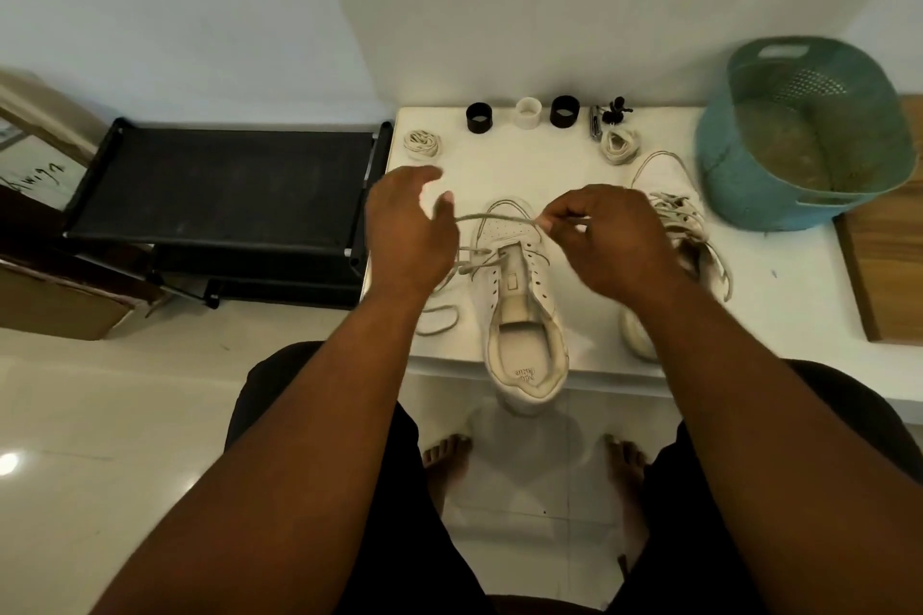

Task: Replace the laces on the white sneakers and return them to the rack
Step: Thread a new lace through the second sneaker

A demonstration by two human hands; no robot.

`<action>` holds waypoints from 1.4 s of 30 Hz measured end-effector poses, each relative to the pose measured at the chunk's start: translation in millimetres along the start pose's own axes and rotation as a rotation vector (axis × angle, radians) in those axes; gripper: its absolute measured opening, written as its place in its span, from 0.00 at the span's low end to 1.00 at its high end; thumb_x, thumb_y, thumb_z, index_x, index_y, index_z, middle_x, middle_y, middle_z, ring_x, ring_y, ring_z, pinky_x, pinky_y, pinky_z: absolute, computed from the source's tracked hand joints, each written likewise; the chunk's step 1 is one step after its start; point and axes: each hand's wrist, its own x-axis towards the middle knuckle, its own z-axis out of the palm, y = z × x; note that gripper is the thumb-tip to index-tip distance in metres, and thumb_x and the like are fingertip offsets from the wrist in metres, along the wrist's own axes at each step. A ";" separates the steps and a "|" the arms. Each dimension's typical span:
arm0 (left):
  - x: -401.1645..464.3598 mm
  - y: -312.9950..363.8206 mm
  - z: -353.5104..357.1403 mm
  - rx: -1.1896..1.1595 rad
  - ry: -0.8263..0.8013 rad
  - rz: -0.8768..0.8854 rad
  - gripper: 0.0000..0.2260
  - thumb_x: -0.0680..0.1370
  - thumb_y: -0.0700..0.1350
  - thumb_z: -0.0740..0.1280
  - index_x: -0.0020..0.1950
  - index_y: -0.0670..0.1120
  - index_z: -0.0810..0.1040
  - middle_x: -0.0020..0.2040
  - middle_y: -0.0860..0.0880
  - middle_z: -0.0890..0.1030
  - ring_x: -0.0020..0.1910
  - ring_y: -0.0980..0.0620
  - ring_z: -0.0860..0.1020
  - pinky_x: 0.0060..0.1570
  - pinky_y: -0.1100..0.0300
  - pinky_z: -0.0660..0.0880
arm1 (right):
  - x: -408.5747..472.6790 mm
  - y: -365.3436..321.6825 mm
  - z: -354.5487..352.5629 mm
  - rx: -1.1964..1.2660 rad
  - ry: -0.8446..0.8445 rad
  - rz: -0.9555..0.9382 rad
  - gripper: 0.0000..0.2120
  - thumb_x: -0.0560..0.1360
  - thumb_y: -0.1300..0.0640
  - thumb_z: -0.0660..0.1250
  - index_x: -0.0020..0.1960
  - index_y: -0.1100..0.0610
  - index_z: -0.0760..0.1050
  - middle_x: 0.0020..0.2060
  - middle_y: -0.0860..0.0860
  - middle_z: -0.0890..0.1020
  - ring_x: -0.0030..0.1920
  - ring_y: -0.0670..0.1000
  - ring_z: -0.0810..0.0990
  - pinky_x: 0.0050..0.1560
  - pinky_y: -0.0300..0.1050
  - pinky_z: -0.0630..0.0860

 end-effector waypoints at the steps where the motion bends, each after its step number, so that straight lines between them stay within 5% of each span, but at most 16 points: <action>1: -4.5 9.7 4.9 -0.165 -0.095 0.117 0.13 0.83 0.46 0.66 0.67 0.47 0.79 0.66 0.50 0.79 0.66 0.57 0.74 0.66 0.68 0.65 | -3.1 -8.6 8.9 -0.012 -0.058 -0.077 0.09 0.79 0.53 0.67 0.53 0.52 0.85 0.45 0.49 0.84 0.45 0.49 0.80 0.47 0.45 0.74; 4: -18.7 38.5 13.9 -0.509 -0.465 0.202 0.15 0.86 0.49 0.59 0.69 0.47 0.78 0.66 0.50 0.81 0.67 0.58 0.76 0.68 0.63 0.71 | -11.3 -25.6 21.6 0.028 -0.146 -0.180 0.10 0.76 0.63 0.66 0.52 0.58 0.85 0.47 0.56 0.85 0.46 0.55 0.82 0.46 0.47 0.77; 6: -20.6 40.9 16.0 -0.547 -0.534 0.138 0.17 0.84 0.56 0.59 0.62 0.51 0.83 0.59 0.53 0.84 0.61 0.57 0.80 0.62 0.62 0.75 | -11.2 -25.0 18.3 0.088 -0.055 -0.146 0.07 0.76 0.63 0.69 0.49 0.57 0.85 0.42 0.51 0.86 0.40 0.47 0.81 0.41 0.38 0.75; 8: -14.0 32.4 15.1 -0.471 -0.516 0.105 0.16 0.81 0.62 0.60 0.53 0.56 0.84 0.48 0.57 0.86 0.51 0.57 0.83 0.55 0.58 0.77 | -7.7 -17.7 15.2 0.149 0.077 -0.096 0.02 0.75 0.58 0.73 0.46 0.53 0.86 0.38 0.44 0.85 0.36 0.42 0.80 0.38 0.34 0.74; 11: -6.5 21.6 14.4 -0.381 -0.494 0.065 0.13 0.81 0.56 0.66 0.46 0.51 0.86 0.40 0.54 0.85 0.41 0.54 0.82 0.46 0.56 0.78 | -1.4 -7.3 16.0 0.239 0.127 -0.030 0.01 0.74 0.56 0.76 0.45 0.51 0.87 0.35 0.40 0.84 0.38 0.40 0.83 0.39 0.34 0.76; 15: -6.0 15.5 16.5 -0.298 -0.457 0.021 0.05 0.81 0.46 0.71 0.47 0.49 0.86 0.37 0.56 0.84 0.32 0.62 0.77 0.37 0.68 0.71 | 0.6 -1.3 26.5 0.271 0.098 0.040 0.06 0.77 0.60 0.73 0.51 0.53 0.86 0.39 0.38 0.83 0.42 0.41 0.84 0.47 0.36 0.79; 23: -8.1 2.4 29.1 -0.183 -0.289 -0.173 0.08 0.77 0.50 0.75 0.38 0.53 0.85 0.34 0.57 0.84 0.36 0.59 0.81 0.39 0.62 0.77 | -1.3 -1.9 45.9 -0.037 -0.083 0.224 0.26 0.66 0.47 0.76 0.62 0.50 0.77 0.49 0.47 0.81 0.49 0.49 0.79 0.49 0.42 0.73; 31: -17.1 4.6 42.2 -0.125 -0.355 -0.174 0.05 0.78 0.48 0.74 0.43 0.51 0.88 0.40 0.57 0.85 0.43 0.58 0.83 0.48 0.56 0.81 | 3.6 0.2 45.2 -0.111 0.019 0.350 0.06 0.71 0.50 0.72 0.41 0.52 0.85 0.39 0.47 0.85 0.44 0.53 0.83 0.46 0.45 0.79; 42: -37.1 3.9 63.6 -0.237 -0.201 -0.197 0.05 0.78 0.47 0.73 0.44 0.48 0.87 0.39 0.55 0.86 0.41 0.57 0.83 0.47 0.52 0.80 | 5.9 11.7 47.0 0.154 0.011 0.444 0.03 0.70 0.56 0.73 0.41 0.50 0.86 0.38 0.43 0.85 0.43 0.47 0.84 0.47 0.47 0.82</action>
